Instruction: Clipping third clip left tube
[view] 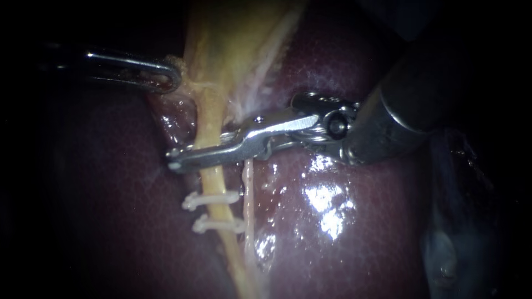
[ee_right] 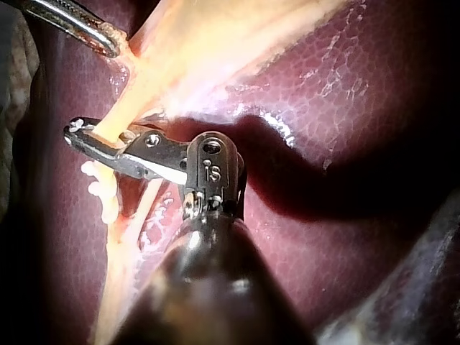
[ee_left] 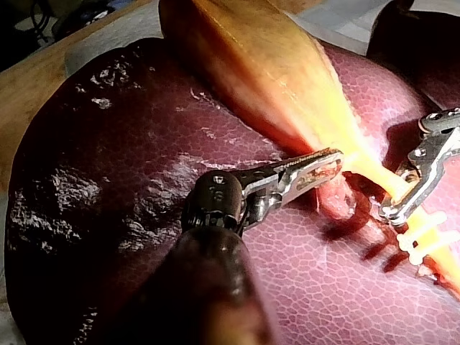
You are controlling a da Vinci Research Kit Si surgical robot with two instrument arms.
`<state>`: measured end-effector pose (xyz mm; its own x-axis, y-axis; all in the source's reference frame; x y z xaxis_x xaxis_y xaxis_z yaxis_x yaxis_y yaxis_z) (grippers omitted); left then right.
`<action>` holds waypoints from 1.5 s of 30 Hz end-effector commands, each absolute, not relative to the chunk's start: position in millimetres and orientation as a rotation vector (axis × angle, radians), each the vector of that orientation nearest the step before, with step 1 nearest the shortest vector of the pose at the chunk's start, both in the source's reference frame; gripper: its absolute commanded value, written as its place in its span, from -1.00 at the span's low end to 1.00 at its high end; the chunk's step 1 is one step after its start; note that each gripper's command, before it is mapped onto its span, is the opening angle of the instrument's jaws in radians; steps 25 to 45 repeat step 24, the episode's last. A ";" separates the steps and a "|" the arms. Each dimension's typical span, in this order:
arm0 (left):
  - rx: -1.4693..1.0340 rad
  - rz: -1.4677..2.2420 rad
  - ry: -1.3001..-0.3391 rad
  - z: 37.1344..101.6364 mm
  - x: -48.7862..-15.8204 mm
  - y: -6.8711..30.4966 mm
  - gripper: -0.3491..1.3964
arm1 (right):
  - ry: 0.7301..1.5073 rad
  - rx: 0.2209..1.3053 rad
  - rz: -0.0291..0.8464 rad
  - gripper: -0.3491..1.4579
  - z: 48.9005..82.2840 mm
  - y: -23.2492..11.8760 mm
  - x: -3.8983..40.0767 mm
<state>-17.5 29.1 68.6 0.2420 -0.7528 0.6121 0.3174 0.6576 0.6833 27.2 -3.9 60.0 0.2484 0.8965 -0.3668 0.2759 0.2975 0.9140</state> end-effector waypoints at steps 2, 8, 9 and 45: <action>0.471 -0.769 -1.099 68.7 -17.5 29.1 -1.00 | 1.289 1.237 0.617 -1.00 60.0 -3.9 27.2; 0.471 -0.769 -1.099 68.7 -17.5 29.1 -1.00 | 1.289 1.237 0.617 -1.00 60.1 -3.8 27.1; 0.471 -0.769 -1.099 68.7 -17.5 29.1 -1.00 | 1.289 1.237 0.617 -1.00 60.1 -3.8 27.1; 0.490 -0.800 -1.094 68.6 -17.3 28.8 -1.00 | 1.289 1.236 0.618 -1.00 60.3 -3.7 27.1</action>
